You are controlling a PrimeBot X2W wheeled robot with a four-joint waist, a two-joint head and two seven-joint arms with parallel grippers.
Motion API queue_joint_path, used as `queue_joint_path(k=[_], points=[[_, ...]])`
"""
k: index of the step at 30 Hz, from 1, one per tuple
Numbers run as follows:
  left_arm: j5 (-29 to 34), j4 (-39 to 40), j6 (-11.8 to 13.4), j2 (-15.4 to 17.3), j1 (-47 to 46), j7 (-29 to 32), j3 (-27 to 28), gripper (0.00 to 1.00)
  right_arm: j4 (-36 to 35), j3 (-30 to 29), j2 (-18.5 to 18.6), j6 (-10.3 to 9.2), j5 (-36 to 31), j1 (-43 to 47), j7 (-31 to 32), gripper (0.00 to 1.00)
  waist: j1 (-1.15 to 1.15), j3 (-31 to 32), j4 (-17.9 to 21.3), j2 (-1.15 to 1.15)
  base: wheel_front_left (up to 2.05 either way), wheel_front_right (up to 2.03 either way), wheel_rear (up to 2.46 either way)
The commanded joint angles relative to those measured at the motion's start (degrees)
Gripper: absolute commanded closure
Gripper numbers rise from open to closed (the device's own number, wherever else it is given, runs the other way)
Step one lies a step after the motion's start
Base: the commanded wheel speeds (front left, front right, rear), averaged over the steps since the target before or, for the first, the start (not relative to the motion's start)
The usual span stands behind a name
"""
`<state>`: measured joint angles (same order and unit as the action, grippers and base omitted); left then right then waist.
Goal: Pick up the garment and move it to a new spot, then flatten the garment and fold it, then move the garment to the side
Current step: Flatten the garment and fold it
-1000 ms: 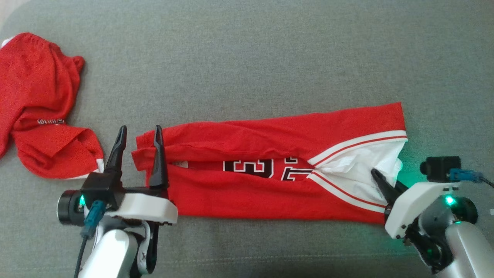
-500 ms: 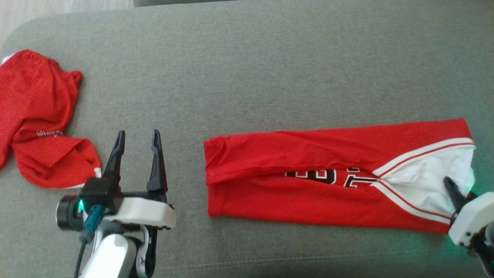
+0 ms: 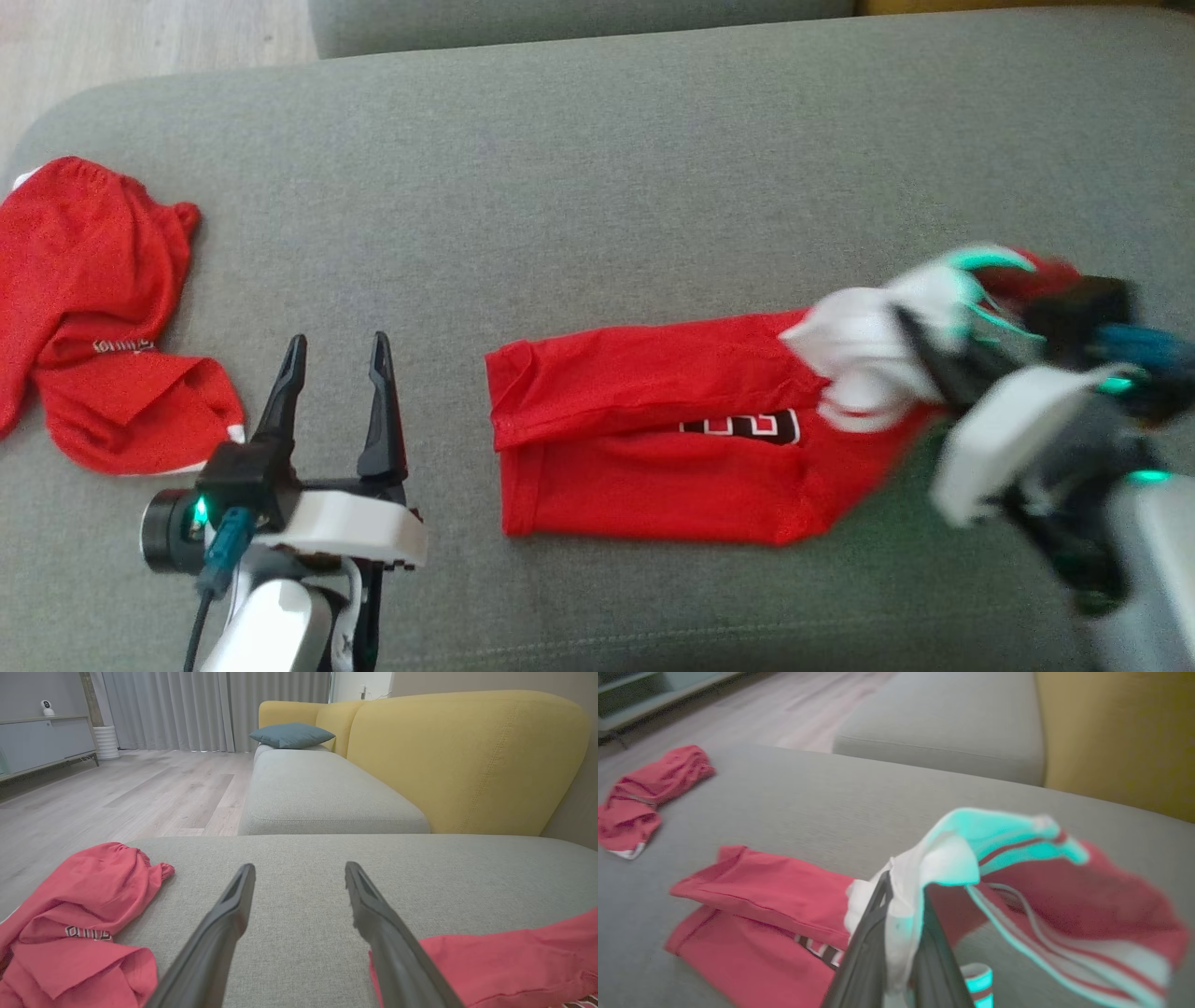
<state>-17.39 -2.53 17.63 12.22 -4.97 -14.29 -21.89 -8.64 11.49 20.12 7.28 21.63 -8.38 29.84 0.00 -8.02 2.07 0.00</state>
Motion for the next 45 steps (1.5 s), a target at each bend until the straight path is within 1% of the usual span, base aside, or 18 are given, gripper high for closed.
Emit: queue_joint_path(k=[1,4,8,12,14,18,22,23,24,25,30,34,36,38,41,45], points=[[-0.17,1.71,-0.21,0.81,-1.38,-0.57,1.72,0.0,-2.32,2.76,-0.57,0.21,0.29,-2.61,-0.01,1.0,0.0,-0.02,-0.18,0.0,0.0,0.0,0.0],[-0.18,1.85,-0.29,0.69,-1.62,-0.43,1.33,0.0,-0.71,9.11,-3.44,0.21,1.71,-5.11,-0.63,1.0,0.0,-0.31,-0.85,0.0,0.0,0.0,0.0],[-0.13,1.91,-0.39,0.31,-2.35,-0.34,0.75,0.0,3.95,16.22,-7.52,0.21,3.85,-7.45,-2.24,1.0,0.0,-1.03,-2.02,0.0,0.0,0.0,0.0],[-0.12,1.67,-0.4,-0.12,-2.88,-0.36,0.33,0.0,9.83,20.27,-11.77,0.21,6.28,-8.58,-5.48,1.0,0.0,-1.95,-3.14,0.0,0.0,0.0,0.0],[-0.12,1.52,-0.44,-0.3,-3.15,-0.38,0.18,0.0,12.78,22.07,-13.23,0.21,7.33,-9.38,-7.2,1.0,0.0,-2.45,-3.59,0.0,0.0,0.0,0.0],[-0.11,1.04,-0.54,-0.56,-3.63,-0.44,-0.01,0.0,18.23,25.66,-14.83,0.21,9.75,-11.77,-10.07,1.0,0.0,-3.2,-4.27,0.0,0.0,0.0,0.0],[0.03,0.79,-0.58,-0.88,-4.08,-0.5,-0.26,0.0,22.67,28.97,-15.32,0.21,11.38,-14.11,-12.24,1.0,0.0,-3.84,-4.74,0.0,0.0,0.0,0.0],[0.03,0.71,-0.58,-0.91,-4.14,-0.51,-0.24,0.0,23.5,29.65,-15.35,0.21,11.74,-14.57,-12.74,0.89,0.0,-3.96,-4.8,0.0,0.0,0.0,0.0],[0.03,0.62,-0.57,-0.95,-4.21,-0.53,-0.21,0.0,24.27,30.22,-15.41,0.21,12.41,-14.91,-13.18,0.5,0.0,-4.1,-4.82,0.0,0.0,0.0,0.0],[0.03,0.54,-0.57,-0.99,-4.28,-0.54,-0.18,0.0,24.86,30.64,-15.4,0.21,12.76,-15.36,-13.83,0.0,0.0,-4.22,-4.82,0.0,0.0,0.0,0.0],[-0.02,0.1,-0.57,-1.26,-4.39,-0.6,-0.01,0.0,25.54,32.07,-14.93,0.21,13.74,-16.72,-18.79,0.0,0.0,-4.33,-4.63,0.0,0.0,0.0,0.0],[0.05,-0.03,-0.47,-1.38,-4.26,-0.64,0.15,0.0,22.92,32.02,-13.24,0.21,13.17,-17.42,-24.51,0.0,0.0,-4.11,-4.26,0.0,0.0,0.0,0.0],[0.07,-0.12,-0.42,-1.31,-4.11,-0.65,0.3,0.0,21.0,30.47,-12.11,0.21,11.92,-17.33,-28.17,0.0,0.0,-3.84,-3.95,0.0,0.0,0.0,0.0],[0.1,-0.17,-0.3,-1.21,-3.87,-0.66,0.48,0.0,19.42,27.2,-10.76,0.21,9.27,-16.65,-31.81,0.0,0.0,-3.55,-3.58,0.0,0.0,0.0,0.0],[0.16,-0.15,-0.06,-0.99,-3.44,-0.67,0.75,0.0,17.27,19.56,-9.14,0.21,4.53,-13.91,-35.94,0.0,0.0,-2.94,-2.96,0.0,0.0,0.0,0.0],[0.25,-0.01,0.37,-0.35,-2.71,-0.68,1.34,0.0,13.61,7.9,-7.95,0.21,-1.06,-7.86,-37.42,0.0,0.0,-1.96,-2.04,0.0,0.0,0.0,0.0]])
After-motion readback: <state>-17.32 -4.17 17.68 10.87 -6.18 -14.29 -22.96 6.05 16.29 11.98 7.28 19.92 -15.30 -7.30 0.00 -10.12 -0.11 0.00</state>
